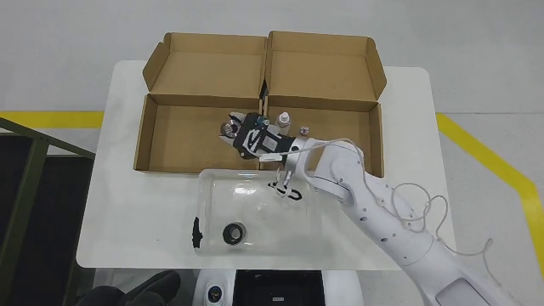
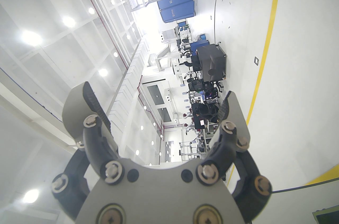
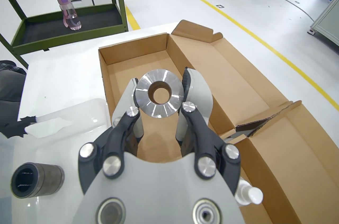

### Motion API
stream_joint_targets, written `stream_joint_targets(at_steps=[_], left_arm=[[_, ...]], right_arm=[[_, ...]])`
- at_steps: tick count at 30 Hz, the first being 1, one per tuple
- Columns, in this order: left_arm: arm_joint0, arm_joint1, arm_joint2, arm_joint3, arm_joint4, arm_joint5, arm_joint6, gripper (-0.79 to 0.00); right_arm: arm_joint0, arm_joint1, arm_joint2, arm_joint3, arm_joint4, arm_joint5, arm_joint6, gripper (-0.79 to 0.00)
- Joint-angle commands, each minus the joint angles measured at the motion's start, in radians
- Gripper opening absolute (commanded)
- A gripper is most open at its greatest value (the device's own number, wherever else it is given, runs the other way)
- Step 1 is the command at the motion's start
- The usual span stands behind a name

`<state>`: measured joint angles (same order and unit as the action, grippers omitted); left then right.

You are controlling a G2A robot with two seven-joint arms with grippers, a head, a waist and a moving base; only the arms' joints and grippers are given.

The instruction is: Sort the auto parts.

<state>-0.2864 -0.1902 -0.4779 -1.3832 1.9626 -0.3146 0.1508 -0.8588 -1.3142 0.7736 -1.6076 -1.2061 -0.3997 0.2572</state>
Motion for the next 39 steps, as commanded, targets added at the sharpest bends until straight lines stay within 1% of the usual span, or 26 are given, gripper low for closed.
stream_joint_targets(at_steps=[1,7,18,24,29,38,39], left_arm=[[0.000,0.000,0.000,0.000,0.000,0.000,0.000,0.000],[0.000,0.000,0.000,0.000,0.000,0.000,0.000,0.000],[0.000,0.000,0.000,0.000,0.000,0.000,0.000,0.000],[0.000,0.000,0.000,0.000,0.000,0.000,0.000,0.000],[0.000,0.000,0.000,0.000,0.000,0.000,0.000,0.000],[0.000,0.000,0.000,0.000,0.000,0.000,0.000,0.000],[0.000,0.000,0.000,0.000,0.000,0.000,0.000,0.000]], right_arm=[[0.032,-0.011,-0.019,0.043,0.007,0.003,0.017,-0.785],[0.107,-0.045,-0.069,0.151,0.020,0.010,0.054,-0.785],[0.201,-0.103,-0.141,0.300,0.017,0.043,0.135,-0.785],[0.228,-0.133,-0.176,0.374,0.012,0.049,0.167,-0.785],[0.241,-0.149,-0.190,0.426,-0.007,0.044,0.181,-0.785],[0.269,-0.169,-0.192,0.454,-0.061,0.047,0.204,-0.785],[0.271,-0.171,-0.192,0.457,-0.065,0.047,0.207,-0.773]])
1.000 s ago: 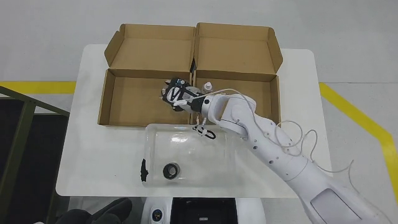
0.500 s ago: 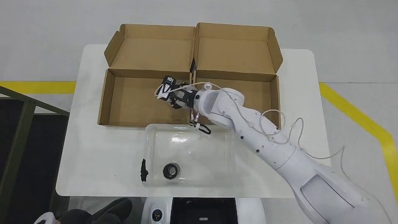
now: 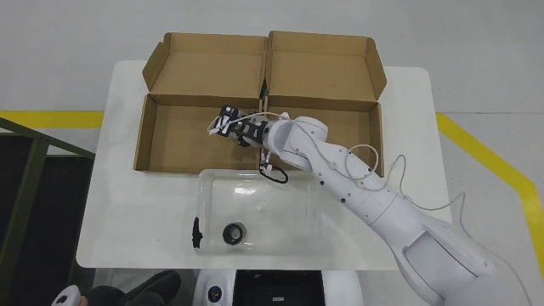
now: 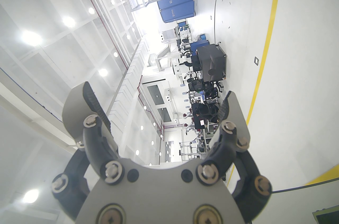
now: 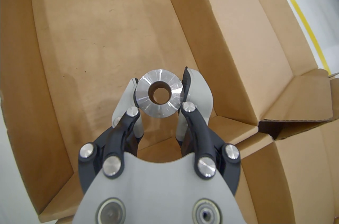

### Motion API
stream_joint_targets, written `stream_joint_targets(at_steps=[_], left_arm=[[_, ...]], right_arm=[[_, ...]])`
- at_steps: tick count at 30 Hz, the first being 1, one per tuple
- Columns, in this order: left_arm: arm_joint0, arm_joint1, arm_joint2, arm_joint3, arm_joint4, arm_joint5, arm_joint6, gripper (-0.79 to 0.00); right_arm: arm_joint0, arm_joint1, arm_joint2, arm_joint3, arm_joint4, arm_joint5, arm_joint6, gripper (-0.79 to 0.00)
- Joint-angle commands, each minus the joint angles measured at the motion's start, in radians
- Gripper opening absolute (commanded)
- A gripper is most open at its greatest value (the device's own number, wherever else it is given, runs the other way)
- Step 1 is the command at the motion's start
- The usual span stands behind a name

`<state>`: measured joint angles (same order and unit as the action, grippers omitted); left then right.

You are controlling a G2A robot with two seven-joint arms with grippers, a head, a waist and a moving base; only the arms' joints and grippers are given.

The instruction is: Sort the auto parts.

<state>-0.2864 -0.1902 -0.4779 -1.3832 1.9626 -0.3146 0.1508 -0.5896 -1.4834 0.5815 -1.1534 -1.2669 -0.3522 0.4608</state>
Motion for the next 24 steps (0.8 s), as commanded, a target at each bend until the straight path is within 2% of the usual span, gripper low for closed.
stream_joint_targets(at_steps=[1,2,5,12,24], left_arm=[[0.000,0.000,0.000,0.000,0.000,0.000,0.000,0.000],[0.000,0.000,0.000,0.000,0.000,0.000,0.000,0.000],[0.000,0.000,0.000,0.000,0.000,0.000,0.000,0.000],[0.000,0.000,0.000,0.000,0.000,0.000,0.000,0.000],[0.000,0.000,0.000,0.000,0.000,0.000,0.000,0.000]], right_arm=[[0.004,-0.004,0.000,0.005,-0.008,0.000,0.007,-0.742],[0.005,-0.007,0.000,0.008,-0.012,0.000,0.009,-0.705],[0.007,-0.013,-0.002,0.020,-0.023,-0.002,0.015,-0.665],[0.012,-0.027,-0.005,0.045,-0.052,-0.005,0.023,-0.634],[0.006,-0.030,0.021,0.006,-0.137,-0.011,0.046,-0.511]])
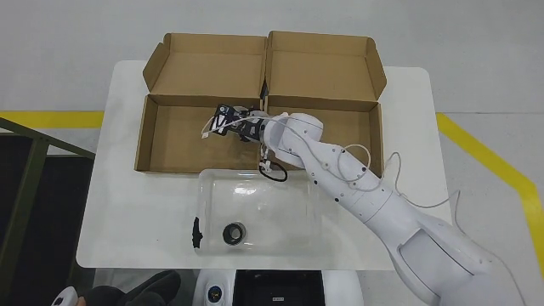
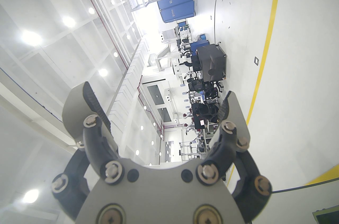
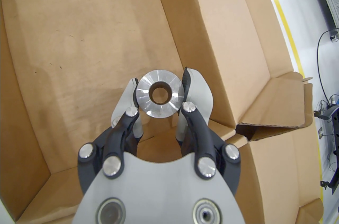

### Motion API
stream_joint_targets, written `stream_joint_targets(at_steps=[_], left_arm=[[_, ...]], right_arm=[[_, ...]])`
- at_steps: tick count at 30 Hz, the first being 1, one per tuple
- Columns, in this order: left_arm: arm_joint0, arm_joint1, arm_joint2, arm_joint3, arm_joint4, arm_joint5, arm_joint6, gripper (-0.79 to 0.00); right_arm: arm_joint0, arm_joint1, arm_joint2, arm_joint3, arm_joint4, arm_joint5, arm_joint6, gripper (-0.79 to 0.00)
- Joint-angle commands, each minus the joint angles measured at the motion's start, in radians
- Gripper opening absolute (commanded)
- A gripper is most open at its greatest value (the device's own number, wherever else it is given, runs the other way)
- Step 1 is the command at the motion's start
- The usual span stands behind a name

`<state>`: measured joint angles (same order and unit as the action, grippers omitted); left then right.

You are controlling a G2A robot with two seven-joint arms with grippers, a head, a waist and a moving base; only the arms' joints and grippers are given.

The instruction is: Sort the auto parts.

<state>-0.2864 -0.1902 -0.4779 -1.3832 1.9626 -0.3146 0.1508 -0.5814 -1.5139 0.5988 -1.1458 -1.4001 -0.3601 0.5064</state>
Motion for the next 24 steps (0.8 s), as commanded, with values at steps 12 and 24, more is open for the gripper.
stream_joint_targets(at_steps=[12,24], left_arm=[[0.000,0.000,0.000,0.000,0.000,0.000,0.000,0.000],[0.000,0.000,0.000,0.000,0.000,0.000,0.000,0.000]], right_arm=[[-0.051,0.003,0.050,-0.091,0.008,-0.043,-0.035,-0.511],[-0.201,0.051,0.165,-0.369,0.050,-0.175,-0.018,-0.499]])
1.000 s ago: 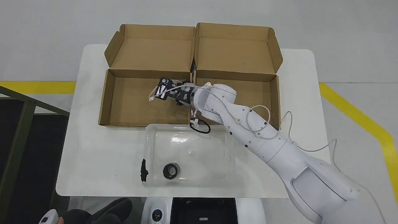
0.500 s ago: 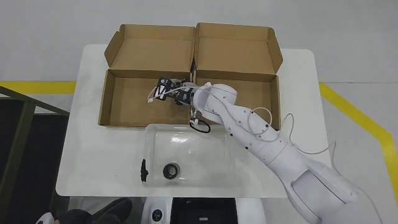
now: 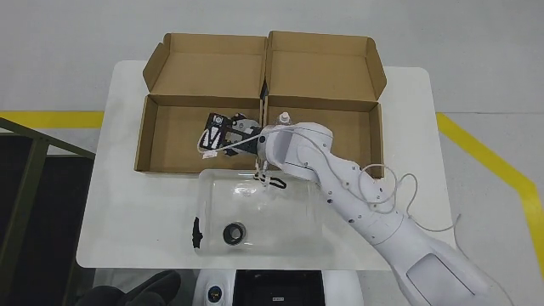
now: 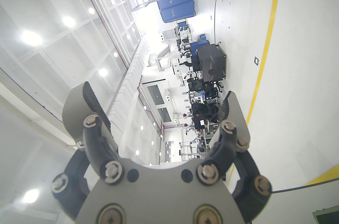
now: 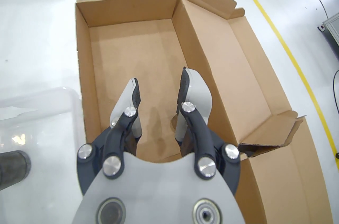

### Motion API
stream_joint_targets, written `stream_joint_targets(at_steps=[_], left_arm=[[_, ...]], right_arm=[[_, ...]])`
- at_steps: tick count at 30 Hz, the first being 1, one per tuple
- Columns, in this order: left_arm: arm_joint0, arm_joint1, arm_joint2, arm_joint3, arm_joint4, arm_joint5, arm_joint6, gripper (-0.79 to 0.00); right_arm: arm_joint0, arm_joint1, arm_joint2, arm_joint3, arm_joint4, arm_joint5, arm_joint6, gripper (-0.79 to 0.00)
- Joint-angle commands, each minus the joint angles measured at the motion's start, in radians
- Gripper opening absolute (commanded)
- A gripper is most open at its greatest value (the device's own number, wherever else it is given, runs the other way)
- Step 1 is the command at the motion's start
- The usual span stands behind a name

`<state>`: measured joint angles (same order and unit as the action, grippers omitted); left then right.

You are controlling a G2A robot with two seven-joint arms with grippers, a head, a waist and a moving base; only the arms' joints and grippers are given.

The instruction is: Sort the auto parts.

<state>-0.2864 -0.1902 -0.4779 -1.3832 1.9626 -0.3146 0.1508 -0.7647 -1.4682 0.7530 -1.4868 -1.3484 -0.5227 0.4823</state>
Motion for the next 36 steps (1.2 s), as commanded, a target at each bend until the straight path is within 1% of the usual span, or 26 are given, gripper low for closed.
stream_joint_targets(at_steps=[1,7,10,20,27,34,36], left_arm=[[0.000,0.000,0.000,0.000,0.000,0.000,0.000,0.000],[0.000,0.000,0.000,0.000,0.000,0.000,0.000,0.000],[0.000,0.000,0.000,0.000,0.000,0.000,0.000,0.000],[0.000,0.000,0.000,0.000,0.000,0.000,0.000,0.000],[0.000,0.000,0.000,0.000,0.000,0.000,0.000,0.000],[0.000,0.000,0.000,0.000,0.000,0.000,0.000,0.000],[0.000,0.000,0.000,0.000,0.000,0.000,0.000,0.000]], right_arm=[[-0.035,0.010,0.019,-0.050,0.001,-0.025,0.008,-0.499],[-0.135,0.036,0.053,-0.176,0.001,-0.096,0.019,-0.493],[-0.187,0.047,0.057,-0.219,-0.003,-0.129,0.027,-0.480],[-0.352,0.090,0.076,-0.344,-0.041,-0.249,0.045,-0.477],[-0.443,0.119,0.094,-0.401,-0.084,-0.315,0.055,-0.474],[-0.489,0.140,0.099,-0.414,-0.109,-0.378,0.057,-0.459],[-0.497,0.145,0.103,-0.412,-0.113,-0.387,0.059,-0.443]])
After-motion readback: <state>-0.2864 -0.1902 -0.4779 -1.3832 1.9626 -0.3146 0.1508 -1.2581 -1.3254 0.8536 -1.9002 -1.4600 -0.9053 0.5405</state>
